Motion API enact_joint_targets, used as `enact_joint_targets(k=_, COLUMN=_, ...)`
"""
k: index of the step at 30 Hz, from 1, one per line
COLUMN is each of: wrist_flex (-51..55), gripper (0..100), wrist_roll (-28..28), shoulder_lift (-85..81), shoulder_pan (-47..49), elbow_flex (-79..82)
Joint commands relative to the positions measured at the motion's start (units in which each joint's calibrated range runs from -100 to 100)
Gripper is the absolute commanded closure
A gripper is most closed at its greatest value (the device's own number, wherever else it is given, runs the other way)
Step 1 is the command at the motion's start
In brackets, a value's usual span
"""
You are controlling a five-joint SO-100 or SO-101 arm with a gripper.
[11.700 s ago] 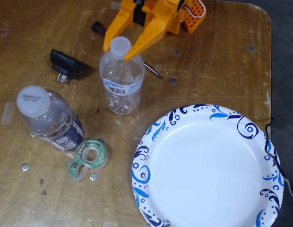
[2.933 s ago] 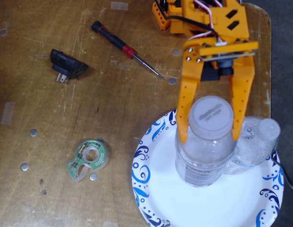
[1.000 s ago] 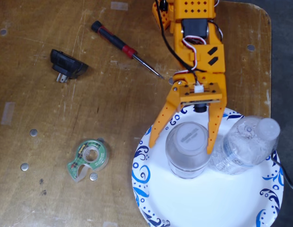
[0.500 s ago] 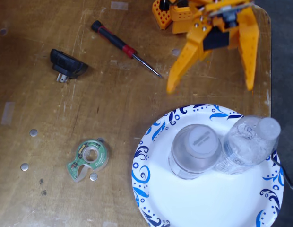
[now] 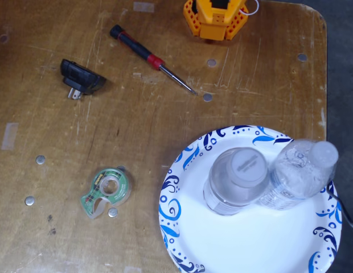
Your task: Move the bottles to the plate
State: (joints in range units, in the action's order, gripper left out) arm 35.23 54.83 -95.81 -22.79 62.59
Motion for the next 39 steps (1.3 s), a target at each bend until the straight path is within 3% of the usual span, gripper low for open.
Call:
enact_joint_targets(k=1, wrist_flex=0.45, gripper=96, wrist_roll=-0.89, shoulder_lift=-3.6, shoulder_pan=-0.12, elbow_flex=4.98)
enact_joint_targets(k=13, wrist_flex=-0.42, gripper=96, wrist_roll=-0.84, shoulder_lift=-3.1, shoulder_pan=-2.39, elbow_flex=15.61)
enact_joint_targets(k=25, wrist_flex=-22.09, gripper=97, wrist_roll=-0.84, shoulder_lift=-3.01, shoulder_pan=-2.82, elbow_flex=32.73)
enact_joint_targets(k=39, wrist_flex=-26.01, gripper=97, wrist_roll=-0.63, shoulder_lift=-3.01, shoulder_pan=-2.17, elbow_flex=36.42)
